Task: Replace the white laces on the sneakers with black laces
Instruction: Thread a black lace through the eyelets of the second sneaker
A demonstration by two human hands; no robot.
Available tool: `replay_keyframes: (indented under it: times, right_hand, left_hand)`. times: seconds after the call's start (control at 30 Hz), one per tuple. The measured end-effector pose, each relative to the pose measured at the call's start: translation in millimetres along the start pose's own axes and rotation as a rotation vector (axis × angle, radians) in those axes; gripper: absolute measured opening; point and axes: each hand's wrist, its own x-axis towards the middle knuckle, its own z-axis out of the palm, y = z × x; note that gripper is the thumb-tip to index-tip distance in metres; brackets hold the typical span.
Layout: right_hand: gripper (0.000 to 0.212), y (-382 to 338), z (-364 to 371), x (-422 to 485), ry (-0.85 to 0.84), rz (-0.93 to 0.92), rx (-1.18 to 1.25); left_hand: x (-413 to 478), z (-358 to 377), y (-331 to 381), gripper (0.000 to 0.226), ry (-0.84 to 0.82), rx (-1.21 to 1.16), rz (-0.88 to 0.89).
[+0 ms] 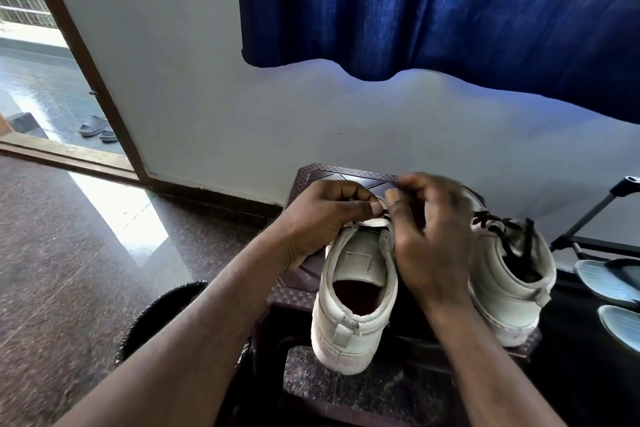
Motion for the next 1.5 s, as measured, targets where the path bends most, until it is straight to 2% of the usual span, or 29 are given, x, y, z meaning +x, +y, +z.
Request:
replay_keyframes:
  times: [0.07,0.1,0.2,0.3,0.4,0.5,0.53,0.6,0.67,0.83,0.87,0.93,1.03,1.13,1.27,1.33,1.4,1.47,1.5]
  right_hand:
    - [0.035,1,4,-1,-0.228,0.047,0.113]
    - [0.038,3,6,-2,-0.285,0.077,0.172]
    - [0.04,5,3,0,-0.307,0.116,0.24]
    - [0.037,3,-2,3,-0.388,0.333,0.598]
    - [0.028,-3,-6,7,-0.317,0.468,0.985]
    - [0.015,2,-16,18,-0.2,0.527,1.32]
    - [0.022,3,-20,21,-0.178,0.514,1.376]
    - [0.035,7,-25,25,-0.137,0.477,1.39]
    - [0.022,7,-26,25,-0.121,0.458,1.387]
    - [0.009,-4,-26,21,-0.164,0.384,1.371]
    - [0.008,-6,-25,20,-0.174,0.376,1.325]
    - [0.009,-10,-21,16,-0.203,0.364,1.162]
    - [0.01,-13,-15,6,-0.254,0.297,0.899]
    - [0.013,-19,-13,2,-0.28,0.292,0.819]
    - [0.015,-19,-12,2,-0.283,0.31,0.807]
    - [0.013,-19,-13,2,-0.275,0.321,0.834]
    - [0.015,-20,-15,5,-0.246,0.353,0.94]
    - [0.018,-19,-18,10,-0.203,0.393,1.065]
    - [0.019,-18,-20,12,-0.185,0.404,1.105]
  left_hand:
    - [0,2,-1,0.006,0.003,-0.008,-0.002]
    - [0,2,-2,0.005,0.007,-0.005,-0.007]
    - [1,0,-2,0.011,0.01,0.011,-0.016]
    - [0,-9,-3,0.012,-0.006,0.067,-0.008]
    - [-1,-20,-4,0.004,-0.039,0.073,-0.027]
    - [-3,-32,-3,0.015,-0.017,0.103,-0.078]
    - [-3,-37,-5,0.018,0.0,0.137,-0.099]
    - [-2,-43,-8,0.027,0.04,0.23,-0.131]
    - [0,-47,-13,0.033,0.098,0.349,-0.157]
    - [4,-41,-14,0.01,0.191,0.445,-0.069]
    - [3,-36,-12,0.003,0.2,0.416,-0.026]
    - [3,-26,-8,0.02,0.19,0.267,0.071]
    - [3,-10,3,0.029,0.093,0.066,0.202]
    - [2,1,6,0.026,0.046,0.104,0.288]
    - [3,1,0,0.022,0.051,0.112,0.233]
    - [7,-4,-2,0.013,0.135,0.256,0.217]
    - [9,-15,-5,0.013,0.298,0.596,0.184]
    - [4,-28,-6,0.006,0.431,0.966,0.043]
    - [0,-34,-7,0.006,0.468,1.054,-0.033]
